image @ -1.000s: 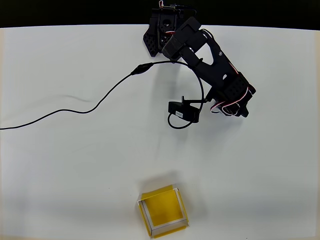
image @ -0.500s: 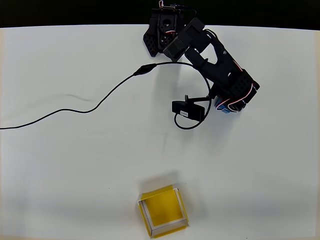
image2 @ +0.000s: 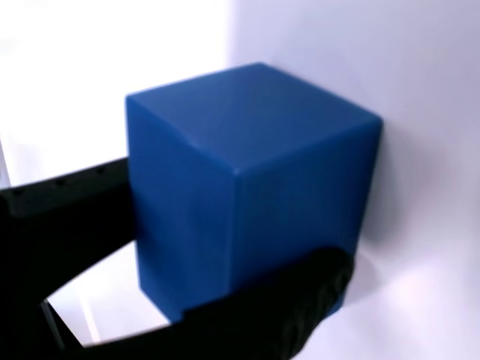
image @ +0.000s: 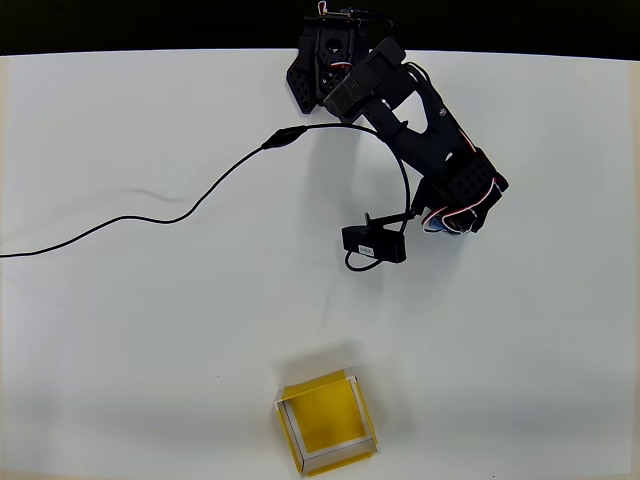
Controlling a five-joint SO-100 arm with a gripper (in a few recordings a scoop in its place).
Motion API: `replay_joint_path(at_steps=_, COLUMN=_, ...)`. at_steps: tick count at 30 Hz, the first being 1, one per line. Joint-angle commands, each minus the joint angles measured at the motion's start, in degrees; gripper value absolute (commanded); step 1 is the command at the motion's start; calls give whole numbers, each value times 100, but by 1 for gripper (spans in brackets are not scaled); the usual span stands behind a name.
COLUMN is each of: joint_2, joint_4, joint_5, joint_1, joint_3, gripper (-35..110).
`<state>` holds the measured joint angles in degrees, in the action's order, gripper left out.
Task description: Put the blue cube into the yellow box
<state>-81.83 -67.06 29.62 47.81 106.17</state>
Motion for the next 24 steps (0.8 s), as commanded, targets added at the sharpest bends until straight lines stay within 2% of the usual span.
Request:
replay_joint_path(at_steps=1, joint_2=-686, joint_4=-35, joint_5=835, joint_1=-773, joint_3=97, gripper=17)
replay_joint_path(at_steps=12, joint_2=-1775, joint_4=70, joint_5=3410, joint_1=-3217, joint_3=-149, gripper=16)
replay_joint_path(at_steps=24, joint_2=-2382, joint_4=800, joint_5=4922, joint_1=-4377, joint_3=-1099, gripper=17)
